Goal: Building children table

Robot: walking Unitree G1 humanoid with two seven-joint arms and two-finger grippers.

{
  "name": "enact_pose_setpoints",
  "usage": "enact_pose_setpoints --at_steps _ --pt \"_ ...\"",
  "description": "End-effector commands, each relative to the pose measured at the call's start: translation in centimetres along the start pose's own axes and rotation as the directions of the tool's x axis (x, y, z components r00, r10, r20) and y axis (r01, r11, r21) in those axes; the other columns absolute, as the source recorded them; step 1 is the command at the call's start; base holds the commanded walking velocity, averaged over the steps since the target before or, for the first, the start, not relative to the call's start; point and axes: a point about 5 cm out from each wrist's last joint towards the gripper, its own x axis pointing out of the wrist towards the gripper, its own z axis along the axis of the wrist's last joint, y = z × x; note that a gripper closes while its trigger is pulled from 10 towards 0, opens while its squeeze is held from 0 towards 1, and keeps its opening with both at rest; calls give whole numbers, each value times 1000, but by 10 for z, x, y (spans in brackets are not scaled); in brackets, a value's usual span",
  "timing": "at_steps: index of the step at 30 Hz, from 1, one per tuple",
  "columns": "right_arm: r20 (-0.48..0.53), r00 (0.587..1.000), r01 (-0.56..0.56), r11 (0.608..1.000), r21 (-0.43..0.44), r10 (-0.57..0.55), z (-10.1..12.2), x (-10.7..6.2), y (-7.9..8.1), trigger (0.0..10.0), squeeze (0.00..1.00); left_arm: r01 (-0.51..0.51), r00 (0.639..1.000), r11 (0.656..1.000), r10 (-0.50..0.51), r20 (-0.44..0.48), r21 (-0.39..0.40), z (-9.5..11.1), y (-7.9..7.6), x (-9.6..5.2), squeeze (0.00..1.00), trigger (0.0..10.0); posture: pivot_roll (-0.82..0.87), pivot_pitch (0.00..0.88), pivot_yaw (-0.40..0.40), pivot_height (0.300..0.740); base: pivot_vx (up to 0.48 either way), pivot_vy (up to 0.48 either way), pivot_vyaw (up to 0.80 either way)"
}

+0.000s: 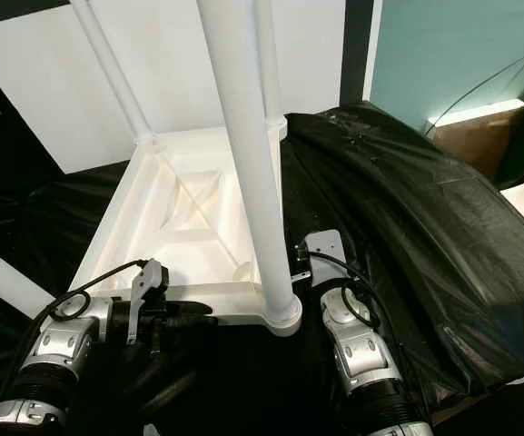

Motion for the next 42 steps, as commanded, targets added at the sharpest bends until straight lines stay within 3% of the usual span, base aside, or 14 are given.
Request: enact_pose_setpoints --at_steps 1,6,7,8,9,11,15,19,24,28,31,35,38,42 --pt "-32 999 -23 1000 7 23 -7 -2 8 10000 0 -742 670 657 735 -106 -135 -33 27 0 0 0 -52 40 62 740 0 0 0" --pt "-34 999 8 1000 18 -7 -10 -12 6 10000 0 -754 656 643 748 -103 -131 -30 27 3 0 0 -62 38 63 740 0 0 0" --pt "-29 999 15 1000 21 -15 -10 -19 6 10000 0 -739 673 664 736 -71 -117 -27 25 6 0 5020 -70 39 66 740 0 0 0" --pt "-29 999 15 1000 21 -15 -10 -19 6 10000 0 -739 673 664 736 -71 -117 -27 25 6 0 5020 -70 39 66 740 0 0 0" --pt "-24 1000 20 1000 22 -19 -10 -27 6 10000 0 -721 691 685 722 -33 -103 -23 21 9 16 10000 -75 38 68 740 0 0 0" --pt "-16 999 45 999 4 -45 -12 -43 0 10000 0 -631 769 772 636 63 -78 -13 9 18 114 10000 -82 40 72 740 0 0 0" --pt "-33 994 100 995 0 -100 -17 -58 -17 10000 0 -539 830 836 548 102 -105 -10 -3 28 82 10000 -107 40 78 740 0 0 0" --pt "-38 992 120 993 -2 -120 -17 -65 -23 10000 0 -530 834 839 542 106 -119 -9 -4 32 82 10000 -107 40 78 740 0 0 0" --pt "-28 987 155 987 -29 -156 -16 -80 -26 10000 0 -586 806 810 587 72 -40 -8 3 38 75 10000 -135 37 83 740 0 0 0" --pt "6 984 177 984 -16 -177 -9 -93 -29 10000 0 -578 810 816 577 104 -26 -5 2 38 0 10000 -145 35 88 740 0 0 0" --pt "34 996 81 997 8 -82 -2 -100 -26 10000 0 -510 830 857 513 219 -76 8 -4 36 0 10000 -145 34 91 740 0 0 0" --pt "38 999 3 1000 1 -3 1 -102 -20 10000 0 -484 837 871 489 247 -86 12 -7 36 0 10000 -145 34 91 740 0 0 0" --pt "44 981 -187 982 -32 189 8 -106 -8 10000 0 -433 857 898 436 273 -75 16 -15 37 0 10000 -137 32 90 740 0 0 0" --pt "39 976 -213 977 -29 214 8 -108 -6 10000 0 -415 866 907 417 277 -68 16 -17 37 0 10000 -129 32 86 740 0 0 0"
